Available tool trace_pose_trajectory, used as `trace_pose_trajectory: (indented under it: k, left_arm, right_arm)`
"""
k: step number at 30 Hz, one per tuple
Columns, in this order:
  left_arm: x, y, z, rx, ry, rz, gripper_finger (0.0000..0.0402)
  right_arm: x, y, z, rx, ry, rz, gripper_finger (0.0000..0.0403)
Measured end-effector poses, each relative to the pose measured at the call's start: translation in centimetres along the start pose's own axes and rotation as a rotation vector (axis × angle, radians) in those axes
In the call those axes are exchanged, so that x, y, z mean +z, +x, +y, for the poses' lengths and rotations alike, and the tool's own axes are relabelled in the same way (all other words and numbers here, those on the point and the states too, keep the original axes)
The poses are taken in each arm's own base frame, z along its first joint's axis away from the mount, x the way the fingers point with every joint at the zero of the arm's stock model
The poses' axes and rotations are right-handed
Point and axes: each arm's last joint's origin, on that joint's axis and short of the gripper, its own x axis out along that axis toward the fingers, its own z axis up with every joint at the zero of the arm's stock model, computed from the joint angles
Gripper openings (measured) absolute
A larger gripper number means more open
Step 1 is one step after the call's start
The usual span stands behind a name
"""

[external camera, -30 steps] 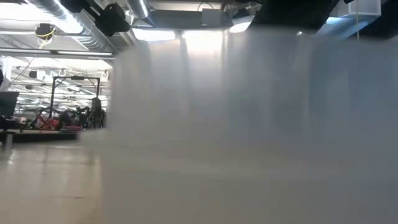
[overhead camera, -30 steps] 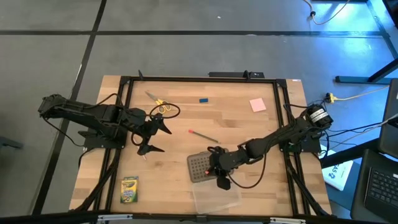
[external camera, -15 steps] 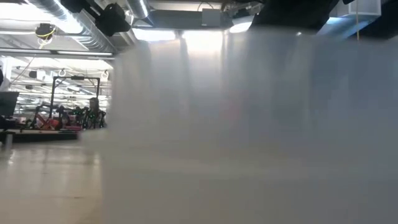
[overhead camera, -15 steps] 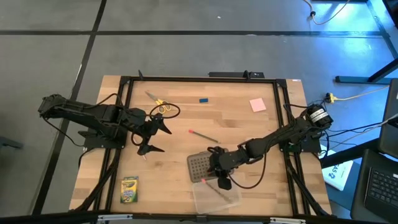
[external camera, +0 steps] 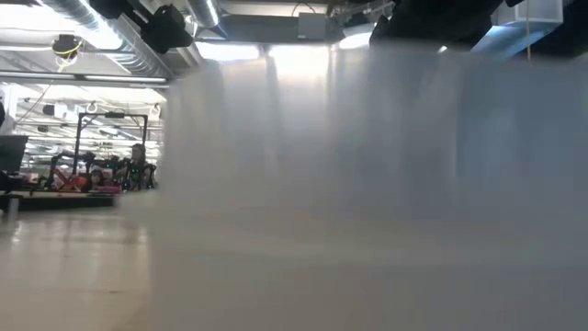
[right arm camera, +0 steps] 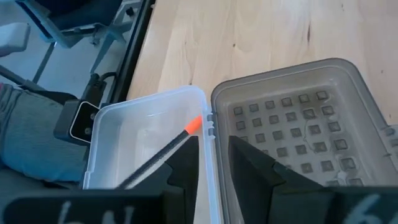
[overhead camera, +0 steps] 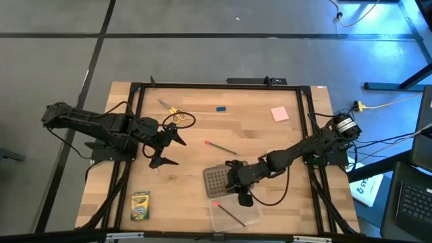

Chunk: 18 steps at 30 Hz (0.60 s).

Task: Pack school essentials
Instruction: Put the orange and black pencil into the supply box

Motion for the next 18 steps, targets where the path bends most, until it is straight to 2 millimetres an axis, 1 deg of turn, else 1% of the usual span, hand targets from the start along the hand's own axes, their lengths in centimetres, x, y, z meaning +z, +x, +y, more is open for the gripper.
trace_pose_trajectory:
  k: [3,7,12,16,18]
  left_arm:
    - [0.0,0.0,0.0,0.000,0.000,0.000,0.0396]
    - [0.0,0.0,0.0,0.000,0.000,0.000,0.0396]
    - [0.0,0.0,0.0,0.000,0.010,0.000,0.0396]
    - [0.0,0.0,0.0,0.000,0.026,0.000,0.0396]
    - [0.0,0.0,0.0,0.000,0.033,0.000,0.0396]
  right_arm:
    - [0.0,0.0,0.0,0.017,-0.021,0.007,0.0090]
    - [-0.2,0.0,0.5,0.113,-0.072,0.043,0.0090]
    - [-0.8,-0.1,1.9,0.233,-0.094,0.092,0.0090]
    - [-1.3,-0.3,3.1,0.378,-0.111,0.139,0.0090]
    - [-1.3,-0.3,3.6,0.400,-0.123,0.134,0.0090]
